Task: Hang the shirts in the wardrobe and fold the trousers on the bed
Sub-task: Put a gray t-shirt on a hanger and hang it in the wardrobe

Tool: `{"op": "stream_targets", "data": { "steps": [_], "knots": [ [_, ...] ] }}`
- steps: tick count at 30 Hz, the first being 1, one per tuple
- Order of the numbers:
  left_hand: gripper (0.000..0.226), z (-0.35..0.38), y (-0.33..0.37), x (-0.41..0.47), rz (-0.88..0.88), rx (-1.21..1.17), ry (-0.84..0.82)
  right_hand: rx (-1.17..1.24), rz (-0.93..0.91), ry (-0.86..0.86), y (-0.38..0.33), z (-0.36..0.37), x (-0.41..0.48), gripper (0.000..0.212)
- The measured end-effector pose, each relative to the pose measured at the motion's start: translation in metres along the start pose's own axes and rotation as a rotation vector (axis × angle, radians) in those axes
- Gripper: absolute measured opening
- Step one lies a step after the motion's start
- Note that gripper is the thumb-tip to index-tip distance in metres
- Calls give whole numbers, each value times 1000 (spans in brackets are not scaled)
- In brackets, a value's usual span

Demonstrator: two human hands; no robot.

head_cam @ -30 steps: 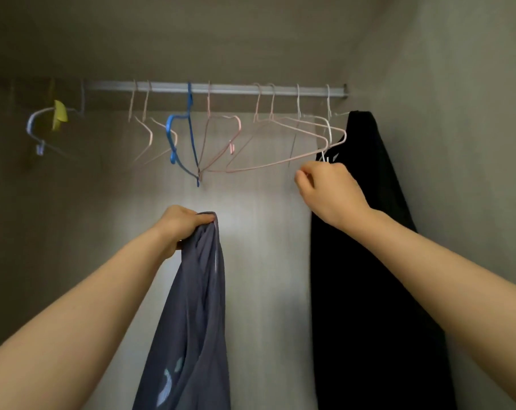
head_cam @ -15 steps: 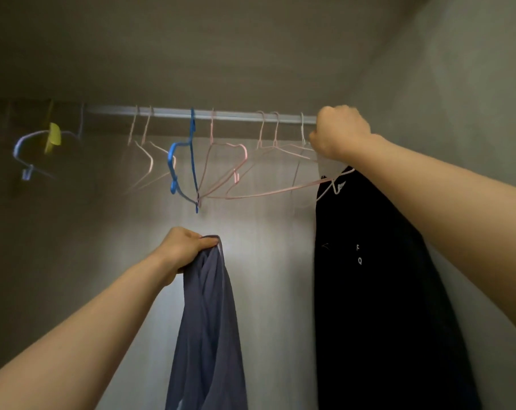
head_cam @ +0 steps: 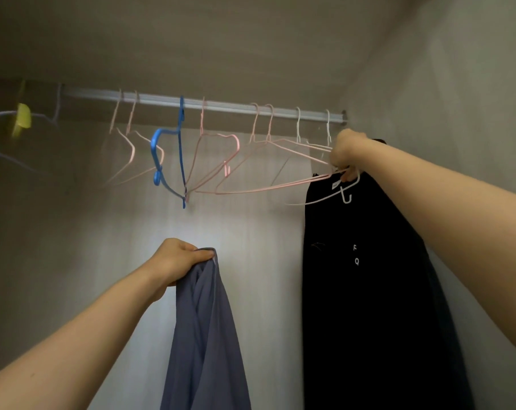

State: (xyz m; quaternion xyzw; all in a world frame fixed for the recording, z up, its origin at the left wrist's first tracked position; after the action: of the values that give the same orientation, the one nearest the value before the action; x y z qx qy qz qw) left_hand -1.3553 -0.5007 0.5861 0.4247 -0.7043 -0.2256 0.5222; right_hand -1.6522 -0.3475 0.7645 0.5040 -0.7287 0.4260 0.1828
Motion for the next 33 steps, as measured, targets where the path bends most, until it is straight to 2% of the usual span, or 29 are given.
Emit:
{"op": "stream_targets", "data": {
  "steps": [4,8,13,17,26,31,33],
  "knots": [
    [34,6,3,-3,0,-3,-7,327,18,-61,13,9,3,15],
    [37,9,9,-8,5,-2,-18,414,-49,44,13,0,3,17],
    [35,11,14,-14,12,-12,-30,605,-68,-187,7,7,-5,11],
    [28,10,16,-19,14,-6,-41,738,-109,-233,0,6,-11,15],
    [29,5,16,-28,11,1,-45,685,-137,-202,-3,0,-19,19],
    [30,5,14,-32,9,21,-51,356,-175,-73,-8,-11,-26,21],
    [34,5,14,-33,9,19,-49,337,-192,-64,-10,-13,-29,19]
  ]
}}
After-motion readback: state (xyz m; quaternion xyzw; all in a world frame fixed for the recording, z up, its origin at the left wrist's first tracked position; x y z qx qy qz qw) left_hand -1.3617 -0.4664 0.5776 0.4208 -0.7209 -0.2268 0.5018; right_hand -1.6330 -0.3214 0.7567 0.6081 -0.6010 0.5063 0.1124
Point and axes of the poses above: each hand's wrist, its own x-axis towards the middle knuckle, its own z-axis out of the palm, y = z × x, the point moved 5 cm from there along x, towards the middle knuckle, and after that the axes turned 3 degrees about x, right-handed, at the moved point
